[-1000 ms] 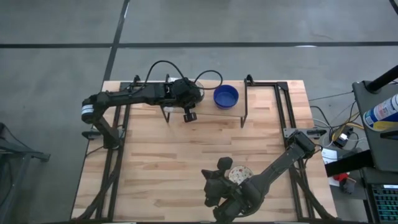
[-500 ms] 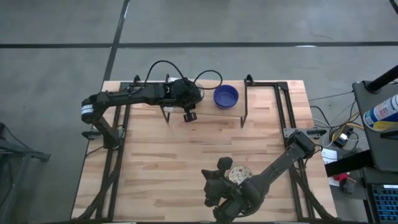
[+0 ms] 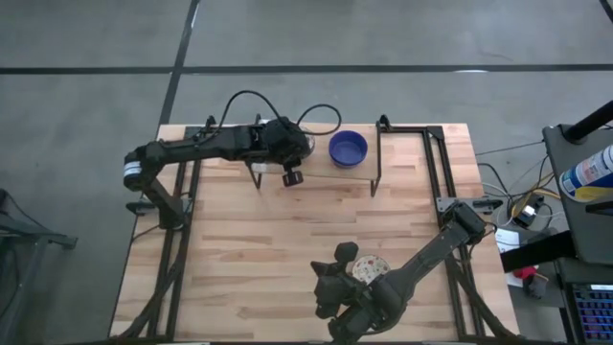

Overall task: Pick & Place Mini bowls
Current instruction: Stack the left red patterned bowl on the red patterned bowl on the shelf

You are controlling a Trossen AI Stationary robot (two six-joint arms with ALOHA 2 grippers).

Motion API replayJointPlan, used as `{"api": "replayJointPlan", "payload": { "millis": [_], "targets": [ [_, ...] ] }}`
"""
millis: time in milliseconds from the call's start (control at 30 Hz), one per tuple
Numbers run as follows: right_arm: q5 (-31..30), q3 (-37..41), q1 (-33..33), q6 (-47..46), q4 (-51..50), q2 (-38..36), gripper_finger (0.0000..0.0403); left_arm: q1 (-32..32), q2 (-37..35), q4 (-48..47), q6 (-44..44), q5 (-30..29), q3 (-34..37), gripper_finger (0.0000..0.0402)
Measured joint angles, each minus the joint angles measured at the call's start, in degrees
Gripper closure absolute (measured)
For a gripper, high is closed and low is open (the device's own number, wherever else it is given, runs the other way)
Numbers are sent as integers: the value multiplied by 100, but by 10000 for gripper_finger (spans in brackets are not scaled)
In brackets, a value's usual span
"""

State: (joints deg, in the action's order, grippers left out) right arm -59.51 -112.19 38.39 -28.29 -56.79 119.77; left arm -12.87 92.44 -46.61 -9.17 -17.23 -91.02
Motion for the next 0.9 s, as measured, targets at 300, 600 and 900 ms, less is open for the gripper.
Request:
{"api": "replayJointPlan", "payload": {
  "millis": [300,600,900],
  "targets": [
    [0,3,0,25,0,2,394,23,-71,5,25,-64,-161,330],
    [0,3,-2,42,1,2,394,34,-74,-38,79,-110,-171,330],
    [0,3,0,39,5,2,394,64,-37,-43,72,-353,-127,330]
  ]
}}
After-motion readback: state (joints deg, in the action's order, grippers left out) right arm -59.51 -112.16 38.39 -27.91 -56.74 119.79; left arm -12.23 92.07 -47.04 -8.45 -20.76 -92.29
